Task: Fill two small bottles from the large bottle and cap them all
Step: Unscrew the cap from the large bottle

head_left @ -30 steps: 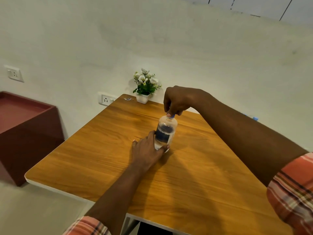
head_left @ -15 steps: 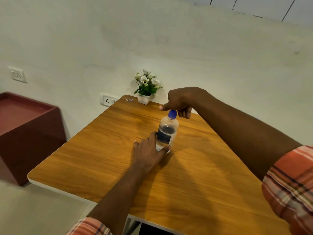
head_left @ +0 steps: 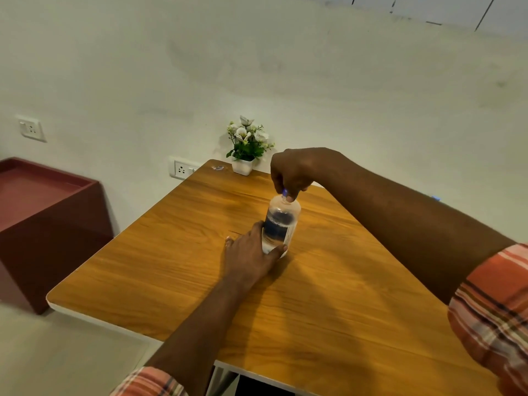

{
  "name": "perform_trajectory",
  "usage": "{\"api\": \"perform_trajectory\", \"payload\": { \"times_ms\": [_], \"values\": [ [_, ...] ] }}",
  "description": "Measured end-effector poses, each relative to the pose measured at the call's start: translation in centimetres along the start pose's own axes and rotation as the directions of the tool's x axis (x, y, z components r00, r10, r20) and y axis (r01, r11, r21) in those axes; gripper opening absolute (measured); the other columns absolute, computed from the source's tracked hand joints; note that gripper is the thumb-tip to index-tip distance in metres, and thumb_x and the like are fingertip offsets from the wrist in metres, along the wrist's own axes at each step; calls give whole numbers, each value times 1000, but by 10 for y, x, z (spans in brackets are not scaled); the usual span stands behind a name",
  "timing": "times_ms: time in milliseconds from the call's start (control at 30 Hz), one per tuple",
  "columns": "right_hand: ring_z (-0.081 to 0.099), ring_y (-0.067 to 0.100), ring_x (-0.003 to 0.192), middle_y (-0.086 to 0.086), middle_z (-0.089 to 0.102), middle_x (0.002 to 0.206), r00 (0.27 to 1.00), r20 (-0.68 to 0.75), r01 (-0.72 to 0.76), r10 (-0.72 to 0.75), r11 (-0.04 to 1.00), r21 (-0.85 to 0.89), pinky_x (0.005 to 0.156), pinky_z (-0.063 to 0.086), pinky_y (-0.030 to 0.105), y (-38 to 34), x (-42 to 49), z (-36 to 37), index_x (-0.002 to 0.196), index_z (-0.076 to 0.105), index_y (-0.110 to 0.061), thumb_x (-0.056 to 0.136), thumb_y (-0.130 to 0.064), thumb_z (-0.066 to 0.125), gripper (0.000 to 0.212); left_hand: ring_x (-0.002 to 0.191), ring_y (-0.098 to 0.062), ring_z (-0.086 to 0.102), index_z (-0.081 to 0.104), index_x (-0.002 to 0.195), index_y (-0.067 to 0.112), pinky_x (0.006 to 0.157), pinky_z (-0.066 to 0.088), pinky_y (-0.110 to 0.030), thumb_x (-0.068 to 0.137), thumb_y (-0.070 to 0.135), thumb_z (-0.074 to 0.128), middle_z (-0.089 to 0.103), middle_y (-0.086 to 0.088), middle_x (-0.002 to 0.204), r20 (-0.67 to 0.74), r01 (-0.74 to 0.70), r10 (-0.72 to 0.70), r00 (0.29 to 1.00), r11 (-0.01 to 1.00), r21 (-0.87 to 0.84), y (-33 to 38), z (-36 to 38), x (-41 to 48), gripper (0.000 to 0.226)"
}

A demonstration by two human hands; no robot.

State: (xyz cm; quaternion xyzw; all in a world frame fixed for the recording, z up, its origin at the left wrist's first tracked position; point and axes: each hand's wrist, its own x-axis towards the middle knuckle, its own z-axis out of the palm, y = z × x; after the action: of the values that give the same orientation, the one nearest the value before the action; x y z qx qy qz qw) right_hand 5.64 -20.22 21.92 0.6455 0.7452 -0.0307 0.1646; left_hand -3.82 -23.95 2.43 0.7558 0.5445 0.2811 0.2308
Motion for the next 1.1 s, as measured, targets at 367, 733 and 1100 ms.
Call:
{"api": "perform_trajectory", "payload": {
  "times_ms": [367, 733, 1100],
  "values": [
    [57, 14, 98, 7, 65, 122, 953, -299, 142, -41, 935, 325, 85, 42, 26, 51, -19, 37, 126, 63, -9, 78, -4, 77, 50, 129, -20, 50, 29, 146, 21, 116, 20, -55, 83, 68, 53, 53, 0, 140, -37, -15, 16, 999, 999, 32, -4, 7, 3, 81],
    [61, 15, 108, 7, 66, 123, 785, -396, 183, 477, 432, 883, 90, 49, 25, 56, -24, 165, 121, 64, -9, 82, -7, 74, 41, 122, -19, 55, 32, 142, 23, 113, 24, -56, 85, 65, 53, 60, 2, 133, -89, -57, 60, 994, 998, 27, -9, 13, 4, 74],
    [55, 18, 125, 6, 59, 136, 747, -300, 54, 594, 395, 917, 103, 46, 32, 35, -4, 225, 139, 49, -18, 87, -14, 70, 56, 124, -20, 54, 29, 145, 21, 113, 27, -55, 85, 61, 55, 57, 0, 136, -132, -53, 61, 989, 996, 68, -8, 18, 4, 76]
  ]
}}
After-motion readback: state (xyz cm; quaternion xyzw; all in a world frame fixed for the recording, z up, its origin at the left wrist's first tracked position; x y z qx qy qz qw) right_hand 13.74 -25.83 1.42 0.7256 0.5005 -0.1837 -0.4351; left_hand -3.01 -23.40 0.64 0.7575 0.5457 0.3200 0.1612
